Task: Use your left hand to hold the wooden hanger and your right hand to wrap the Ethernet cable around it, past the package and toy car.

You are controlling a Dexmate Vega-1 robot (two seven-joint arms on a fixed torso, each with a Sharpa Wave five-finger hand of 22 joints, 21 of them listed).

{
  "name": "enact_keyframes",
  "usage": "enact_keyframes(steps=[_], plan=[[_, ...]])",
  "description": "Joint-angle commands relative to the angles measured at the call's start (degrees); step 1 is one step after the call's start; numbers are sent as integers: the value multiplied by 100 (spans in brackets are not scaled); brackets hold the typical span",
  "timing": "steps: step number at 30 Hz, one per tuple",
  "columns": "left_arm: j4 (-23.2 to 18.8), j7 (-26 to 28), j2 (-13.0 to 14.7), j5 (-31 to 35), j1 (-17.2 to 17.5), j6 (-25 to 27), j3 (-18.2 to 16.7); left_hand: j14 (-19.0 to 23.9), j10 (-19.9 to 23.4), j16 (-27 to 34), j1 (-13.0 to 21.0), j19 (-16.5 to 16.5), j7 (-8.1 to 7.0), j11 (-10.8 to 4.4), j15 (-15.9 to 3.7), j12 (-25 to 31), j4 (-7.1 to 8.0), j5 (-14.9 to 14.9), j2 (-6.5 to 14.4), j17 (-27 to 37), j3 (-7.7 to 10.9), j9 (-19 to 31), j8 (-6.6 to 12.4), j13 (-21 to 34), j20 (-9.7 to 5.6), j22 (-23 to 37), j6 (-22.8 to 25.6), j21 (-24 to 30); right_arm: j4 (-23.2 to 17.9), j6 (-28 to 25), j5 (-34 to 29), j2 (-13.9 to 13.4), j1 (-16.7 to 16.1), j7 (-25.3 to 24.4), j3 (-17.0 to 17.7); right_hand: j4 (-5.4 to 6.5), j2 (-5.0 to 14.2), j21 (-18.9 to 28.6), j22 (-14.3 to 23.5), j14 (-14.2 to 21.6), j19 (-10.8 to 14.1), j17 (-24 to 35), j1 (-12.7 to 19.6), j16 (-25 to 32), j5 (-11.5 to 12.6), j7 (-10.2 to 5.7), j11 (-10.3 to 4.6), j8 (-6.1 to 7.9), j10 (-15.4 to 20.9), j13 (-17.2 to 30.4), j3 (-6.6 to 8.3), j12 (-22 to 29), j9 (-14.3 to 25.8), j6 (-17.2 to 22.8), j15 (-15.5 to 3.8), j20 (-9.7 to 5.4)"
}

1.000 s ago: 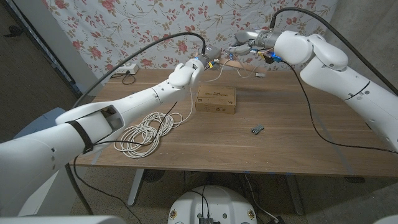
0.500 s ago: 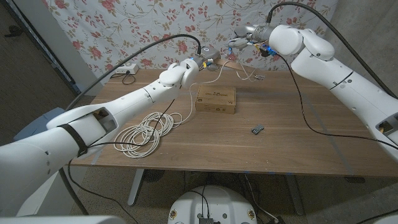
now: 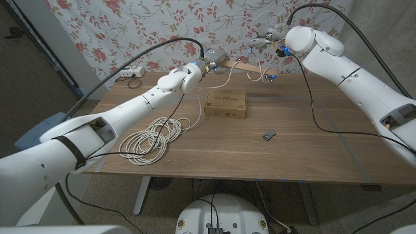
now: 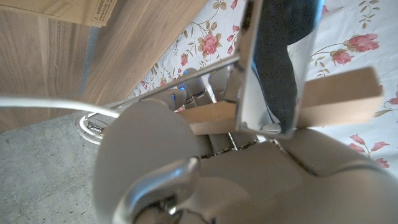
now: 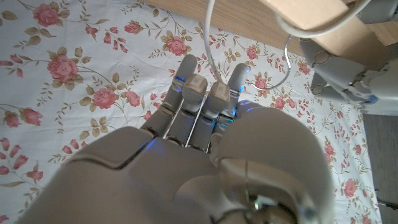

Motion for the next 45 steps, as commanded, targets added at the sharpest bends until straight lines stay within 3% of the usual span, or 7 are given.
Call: enact_keyframes(steps=[1, 12, 23, 32, 41, 45], plan=[[-74, 377, 102, -80, 207, -439, -229, -24, -43, 61, -54, -10, -190, -3, -9, -16, -13, 45, 19, 11, 52, 13, 51, 20, -4, 0, 186, -30, 837, -95, 509, 173, 307, -191, -152, -18, -15, 27, 26, 48, 22, 29, -3, 29, 34, 5, -340, 33, -301, 16, 48, 46, -10, 19, -594, -457], [-216, 1051, 191, -44, 503, -646, -467, -43, -47, 109, -68, -1, -212, -27, -30, -26, -30, 53, 15, 5, 67, 10, 51, -5, -13, -13, 174, -67, 1516, -75, 518, 414, 683, -3, -678, -29, -18, 36, 29, 32, -7, 26, -22, 26, 30, 22, -315, 33, -370, 12, 68, 146, -67, 46, -594, -456], [-400, 1185, 270, 7, 679, -628, -624, -58, -33, 152, -80, 9, -218, -44, -49, -23, -39, 48, 13, 2, 69, -3, 51, -24, -20, -49, 180, -101, 2019, 66, 498, 656, 912, 238, -1083, -51, -4, 59, 33, -15, -30, 21, -20, 14, 24, 48, -246, 13, -422, 6, 110, 263, -153, 50, -590, -429], [-385, 1223, 291, 14, 718, -682, -678, -68, -37, 176, -84, 9, -214, -41, -35, -23, -42, 46, 15, 1, 72, -15, 47, -32, -14, -44, 179, -104, 2041, 55, 555, 665, 919, 237, -1117, -61, 31, 104, 46, -63, -72, 18, -9, 4, -6, 106, -112, -39, -484, -106, 185, 279, -286, 49, -584, -367], [-329, 1272, 288, -7, 731, -756, -705, -86, -50, 199, -91, 6, -236, -52, -24, -6, -44, 42, 16, -1, 72, -8, 55, -6, -18, -55, 175, -116, 1876, -4, 615, 598, 844, 114, -1042, -53, -1, 130, 32, -139, -120, 16, -43, -7, -66, 46, -63, -110, -540, -225, 240, 161, -451, 25, -584, -366], [-336, 1264, 297, -2, 739, -756, -714, -88, -38, 208, -92, 7, -222, -51, -24, -19, -46, 40, 16, -1, 72, -12, 55, -39, -16, -55, 178, -117, 1829, 34, 653, 572, 794, 25, -994, -48, -22, 107, 10, -288, -208, 3, -89, -47, -116, 40, 75, -169, -508, -772, 268, -280, -579, -23, -575, -367]])
